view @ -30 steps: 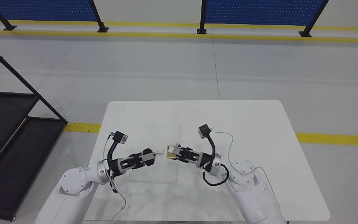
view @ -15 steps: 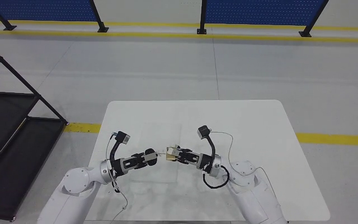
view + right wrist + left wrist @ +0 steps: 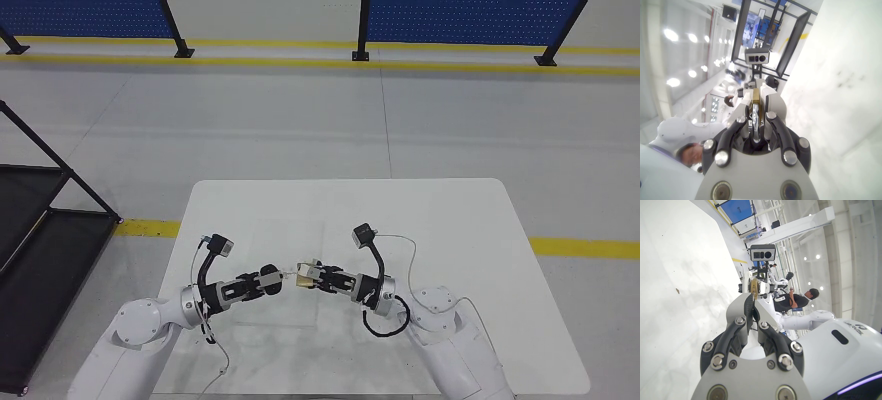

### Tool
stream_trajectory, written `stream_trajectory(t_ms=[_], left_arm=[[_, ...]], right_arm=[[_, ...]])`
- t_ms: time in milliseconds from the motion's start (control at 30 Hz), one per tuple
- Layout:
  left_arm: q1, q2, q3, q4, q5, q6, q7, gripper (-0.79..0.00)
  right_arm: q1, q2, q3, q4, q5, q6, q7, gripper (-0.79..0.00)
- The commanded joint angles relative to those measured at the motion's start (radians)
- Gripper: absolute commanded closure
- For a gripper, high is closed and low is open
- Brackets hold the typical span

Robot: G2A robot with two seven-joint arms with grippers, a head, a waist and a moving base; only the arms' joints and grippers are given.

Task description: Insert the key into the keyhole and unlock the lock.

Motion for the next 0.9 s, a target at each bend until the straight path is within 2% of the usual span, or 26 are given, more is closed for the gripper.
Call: stream_trajectory(t_ms=[0,400,633,733,867], left_arm=[[-0.001,0.001,0.001,0.001,0.001,0.0,0.001,0.0],[-0.006,0.006,0.002,0.007,-0.008,0.001,-0.003,0.0],[0.003,0.02,-0.085,0.019,-0.01,-0.038,-0.06,0.0],[0.01,0.028,-0.124,0.015,-0.008,-0.072,-0.117,0.0],[0.011,0.037,-0.16,0.022,-0.001,-0.068,-0.166,0.0]], right_arm=[[0.002,0.001,-0.002,0.0,0.001,0.001,0.0,0.0],[0.014,0.01,-0.016,0.005,0.011,0.005,-0.01,0.0],[0.017,0.02,-0.008,0.0,0.034,0.028,0.022,0.0],[0.03,0.027,0.004,-0.008,0.05,0.073,0.071,0.0],[0.042,0.034,0.014,-0.03,0.05,0.136,0.109,0.0]])
